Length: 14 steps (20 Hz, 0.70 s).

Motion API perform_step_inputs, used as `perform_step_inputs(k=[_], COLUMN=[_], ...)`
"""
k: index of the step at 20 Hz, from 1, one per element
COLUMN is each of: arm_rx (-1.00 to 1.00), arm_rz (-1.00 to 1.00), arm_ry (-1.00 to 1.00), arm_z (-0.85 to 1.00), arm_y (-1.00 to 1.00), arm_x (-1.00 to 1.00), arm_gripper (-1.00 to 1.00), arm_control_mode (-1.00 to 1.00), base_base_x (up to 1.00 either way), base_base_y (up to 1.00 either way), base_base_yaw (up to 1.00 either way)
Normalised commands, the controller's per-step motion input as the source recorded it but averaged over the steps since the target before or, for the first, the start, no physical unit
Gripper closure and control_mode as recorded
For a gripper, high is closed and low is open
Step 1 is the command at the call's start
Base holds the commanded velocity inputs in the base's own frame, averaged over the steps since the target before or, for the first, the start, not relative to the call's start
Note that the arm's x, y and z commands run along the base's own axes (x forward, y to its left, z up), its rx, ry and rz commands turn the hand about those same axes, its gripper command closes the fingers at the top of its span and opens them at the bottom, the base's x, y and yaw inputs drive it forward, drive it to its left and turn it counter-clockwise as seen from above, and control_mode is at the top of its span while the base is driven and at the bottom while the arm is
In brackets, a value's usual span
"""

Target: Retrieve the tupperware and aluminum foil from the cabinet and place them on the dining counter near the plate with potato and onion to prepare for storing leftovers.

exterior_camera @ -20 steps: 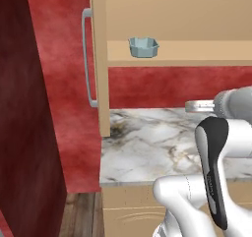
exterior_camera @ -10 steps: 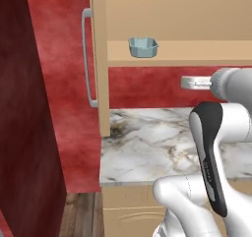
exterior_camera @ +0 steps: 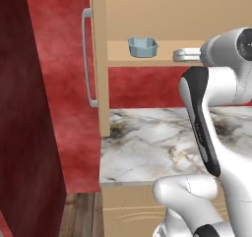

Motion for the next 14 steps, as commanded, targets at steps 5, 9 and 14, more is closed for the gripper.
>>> perform_step_inputs(k=[5,9,14], arm_rx=[-0.01,0.00,0.00], arm_rz=[0.00,0.00,0.00], arm_ry=[0.02,0.00,0.03], arm_z=[0.00,0.00,0.00], arm_y=[0.09,0.09,0.02], arm_x=[0.64,0.83,0.86], arm_gripper=[-1.00,-1.00,-1.00], arm_control_mode=[-1.00,-1.00,-1.00], base_base_x=[0.00,0.00,0.00], base_base_y=[0.00,0.00,0.00], base_base_yaw=[0.00,0.00,0.00])
